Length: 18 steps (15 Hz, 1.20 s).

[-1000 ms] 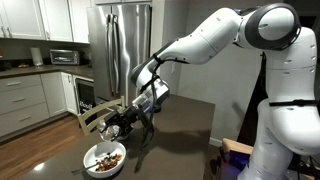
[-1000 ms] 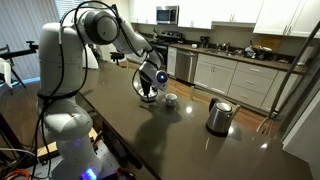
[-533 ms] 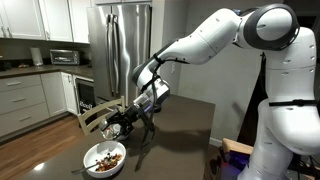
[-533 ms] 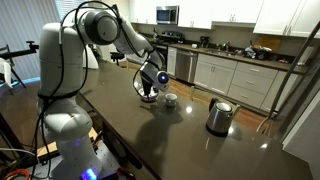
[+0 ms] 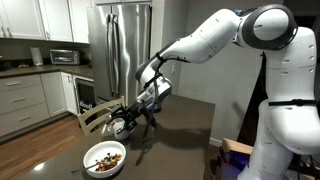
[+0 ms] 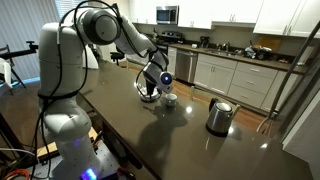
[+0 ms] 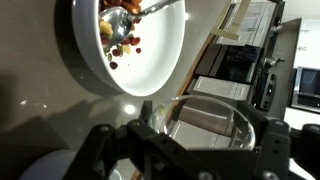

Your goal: Pick up the glass cup and pour some of it's content into the bowl

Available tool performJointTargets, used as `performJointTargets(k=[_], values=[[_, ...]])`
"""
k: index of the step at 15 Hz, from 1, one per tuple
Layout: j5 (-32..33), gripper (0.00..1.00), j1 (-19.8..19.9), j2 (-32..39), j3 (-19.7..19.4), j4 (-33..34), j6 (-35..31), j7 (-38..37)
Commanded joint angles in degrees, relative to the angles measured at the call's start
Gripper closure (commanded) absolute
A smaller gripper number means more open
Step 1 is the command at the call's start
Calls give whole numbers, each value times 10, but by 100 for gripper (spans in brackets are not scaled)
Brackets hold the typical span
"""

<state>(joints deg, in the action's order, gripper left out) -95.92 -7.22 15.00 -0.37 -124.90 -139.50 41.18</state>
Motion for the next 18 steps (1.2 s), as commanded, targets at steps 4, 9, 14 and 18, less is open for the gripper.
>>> performJointTargets(k=[4,9,14,18], values=[[10,41,14,-27,-4,-8,-38,-18],[26,41,24,-35,-13,-16,-39,-61],[59,41,43,-47,-16,-23,4,-135],[46,16,41,-28,-12,-6,-16,-100]])
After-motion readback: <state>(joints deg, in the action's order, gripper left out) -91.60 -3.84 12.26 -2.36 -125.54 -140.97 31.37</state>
